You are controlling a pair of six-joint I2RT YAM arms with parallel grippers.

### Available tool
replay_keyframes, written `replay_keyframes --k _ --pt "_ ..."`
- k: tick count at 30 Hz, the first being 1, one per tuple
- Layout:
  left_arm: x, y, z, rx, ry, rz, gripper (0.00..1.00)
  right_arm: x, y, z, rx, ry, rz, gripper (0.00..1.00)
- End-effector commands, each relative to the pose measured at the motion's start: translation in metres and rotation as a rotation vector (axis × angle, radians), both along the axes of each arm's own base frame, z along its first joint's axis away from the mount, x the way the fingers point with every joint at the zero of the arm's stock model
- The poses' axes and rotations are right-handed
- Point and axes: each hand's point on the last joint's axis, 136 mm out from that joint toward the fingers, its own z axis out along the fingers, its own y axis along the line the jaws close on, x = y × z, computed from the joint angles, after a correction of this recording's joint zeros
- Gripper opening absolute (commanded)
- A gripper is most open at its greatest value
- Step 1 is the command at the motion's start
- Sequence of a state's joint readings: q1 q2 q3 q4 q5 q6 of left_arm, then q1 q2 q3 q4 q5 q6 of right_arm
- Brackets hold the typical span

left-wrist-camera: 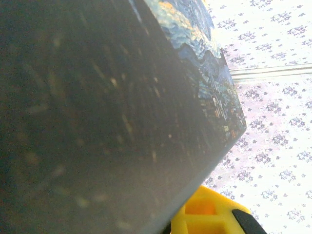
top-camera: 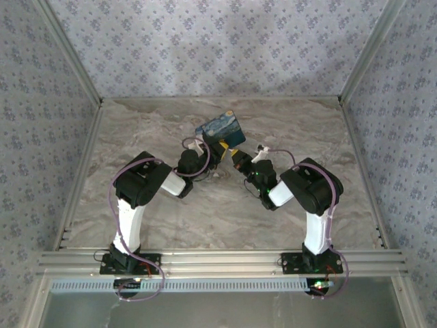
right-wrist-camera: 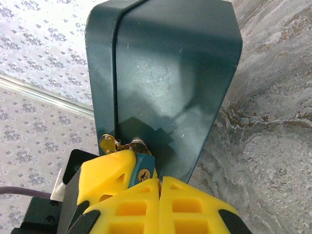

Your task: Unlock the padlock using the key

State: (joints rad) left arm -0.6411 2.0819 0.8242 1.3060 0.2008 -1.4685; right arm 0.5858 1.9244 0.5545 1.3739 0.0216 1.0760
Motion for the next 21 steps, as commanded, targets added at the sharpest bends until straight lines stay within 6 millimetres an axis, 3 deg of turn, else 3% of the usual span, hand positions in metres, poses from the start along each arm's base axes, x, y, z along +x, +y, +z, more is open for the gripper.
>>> replay_keyframes --k 1,4,10,16,21 --pt "-0.053 -0.055 0.054 -0.112 -0.128 -0.311 0.00 -0.014 0.035 0.012 -0.012 -0.070 0.183 0.00" --pt "-0.055 -0.056 0.056 -0.113 -0.133 -0.323 0.00 -0.010 0.039 0.019 0.043 -0.055 0.222 0.00" --pt "-0.059 -0.057 0.049 -0.102 -0.123 -0.339 0.00 -0.012 0.057 0.056 0.137 -0.092 0.332 0.00" --pt "-0.065 -0.057 0.052 -0.095 -0.141 -0.361 0.00 -0.003 0.046 0.049 0.222 0.001 0.324 0.00" --pt "-0.065 -0.055 0.044 -0.083 -0.123 -0.355 0.00 -0.005 0.056 0.059 0.260 0.010 0.376 0.00"
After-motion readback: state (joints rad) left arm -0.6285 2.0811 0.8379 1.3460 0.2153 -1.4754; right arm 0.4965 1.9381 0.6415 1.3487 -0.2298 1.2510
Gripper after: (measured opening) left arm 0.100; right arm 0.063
